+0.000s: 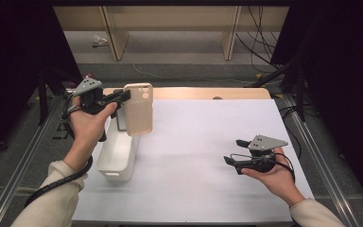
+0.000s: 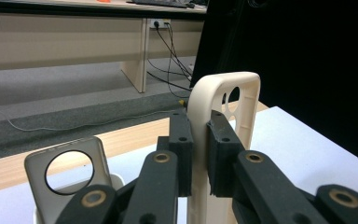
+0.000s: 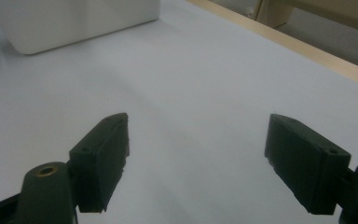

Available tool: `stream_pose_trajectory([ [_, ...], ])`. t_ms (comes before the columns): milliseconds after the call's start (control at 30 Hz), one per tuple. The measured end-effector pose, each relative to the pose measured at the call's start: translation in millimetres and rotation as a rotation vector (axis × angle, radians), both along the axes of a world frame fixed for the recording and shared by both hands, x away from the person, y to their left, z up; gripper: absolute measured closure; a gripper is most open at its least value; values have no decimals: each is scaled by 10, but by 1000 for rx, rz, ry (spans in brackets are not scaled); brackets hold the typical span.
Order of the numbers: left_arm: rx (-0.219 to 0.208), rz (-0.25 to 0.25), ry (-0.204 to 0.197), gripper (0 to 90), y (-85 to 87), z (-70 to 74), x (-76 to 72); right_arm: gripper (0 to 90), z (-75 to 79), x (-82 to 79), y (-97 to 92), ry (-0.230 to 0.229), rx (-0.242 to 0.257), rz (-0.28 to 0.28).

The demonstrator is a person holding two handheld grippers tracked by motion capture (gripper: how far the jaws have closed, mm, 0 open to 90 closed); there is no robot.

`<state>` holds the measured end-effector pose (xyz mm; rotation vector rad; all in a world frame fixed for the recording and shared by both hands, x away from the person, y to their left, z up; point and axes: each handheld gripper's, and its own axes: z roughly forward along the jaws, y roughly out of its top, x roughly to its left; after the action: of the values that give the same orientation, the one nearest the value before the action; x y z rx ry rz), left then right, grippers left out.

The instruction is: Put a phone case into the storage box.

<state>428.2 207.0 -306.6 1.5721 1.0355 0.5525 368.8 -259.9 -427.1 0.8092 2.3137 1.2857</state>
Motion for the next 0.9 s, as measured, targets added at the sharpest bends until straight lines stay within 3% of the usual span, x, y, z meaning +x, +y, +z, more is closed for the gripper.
stream_pose_trajectory([
  [900,31,56,5,818,254,-25,178,227,7,-10,-36,-4,12,-14],
])
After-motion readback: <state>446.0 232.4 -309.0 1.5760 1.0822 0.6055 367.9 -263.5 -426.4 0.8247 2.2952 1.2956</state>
